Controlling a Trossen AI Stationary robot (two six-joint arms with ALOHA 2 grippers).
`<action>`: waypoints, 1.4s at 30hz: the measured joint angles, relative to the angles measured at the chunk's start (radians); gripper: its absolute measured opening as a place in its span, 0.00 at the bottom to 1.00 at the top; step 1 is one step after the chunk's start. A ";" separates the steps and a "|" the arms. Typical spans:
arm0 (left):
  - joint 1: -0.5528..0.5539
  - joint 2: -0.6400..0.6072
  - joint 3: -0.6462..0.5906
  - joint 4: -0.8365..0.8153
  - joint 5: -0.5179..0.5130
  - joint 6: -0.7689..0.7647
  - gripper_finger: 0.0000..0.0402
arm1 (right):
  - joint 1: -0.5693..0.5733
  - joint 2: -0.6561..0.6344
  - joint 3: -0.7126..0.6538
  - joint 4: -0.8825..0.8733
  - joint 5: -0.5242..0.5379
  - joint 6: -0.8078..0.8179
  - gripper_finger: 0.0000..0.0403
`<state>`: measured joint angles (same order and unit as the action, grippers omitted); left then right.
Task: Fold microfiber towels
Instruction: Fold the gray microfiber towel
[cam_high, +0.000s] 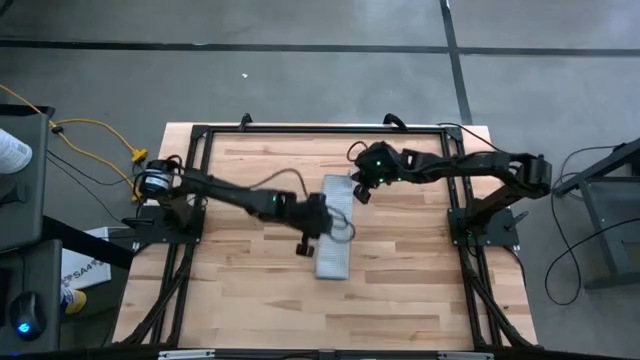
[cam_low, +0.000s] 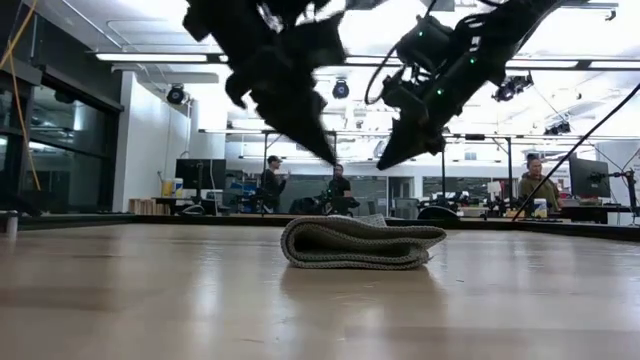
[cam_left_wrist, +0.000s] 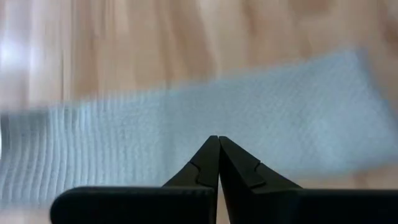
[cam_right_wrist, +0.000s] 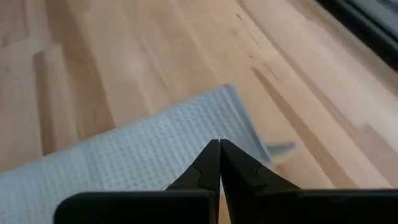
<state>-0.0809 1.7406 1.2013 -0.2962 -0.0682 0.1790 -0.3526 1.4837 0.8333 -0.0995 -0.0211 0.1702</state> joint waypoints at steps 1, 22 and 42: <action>0.031 -0.008 -0.002 -0.036 0.026 0.000 0.01 | -0.015 0.000 0.000 -0.015 -0.013 0.013 0.00; 0.668 -0.010 -0.247 0.141 0.847 -0.055 0.02 | -0.290 0.035 0.001 -0.087 -0.409 0.098 0.02; 0.683 -0.010 -0.255 0.129 0.904 -0.027 0.19 | -0.278 0.158 0.000 -0.009 -0.401 0.203 0.49</action>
<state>0.6018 1.7309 0.9459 -0.1669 0.8356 0.1520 -0.6309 1.6417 0.8337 -0.1089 -0.4223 0.3735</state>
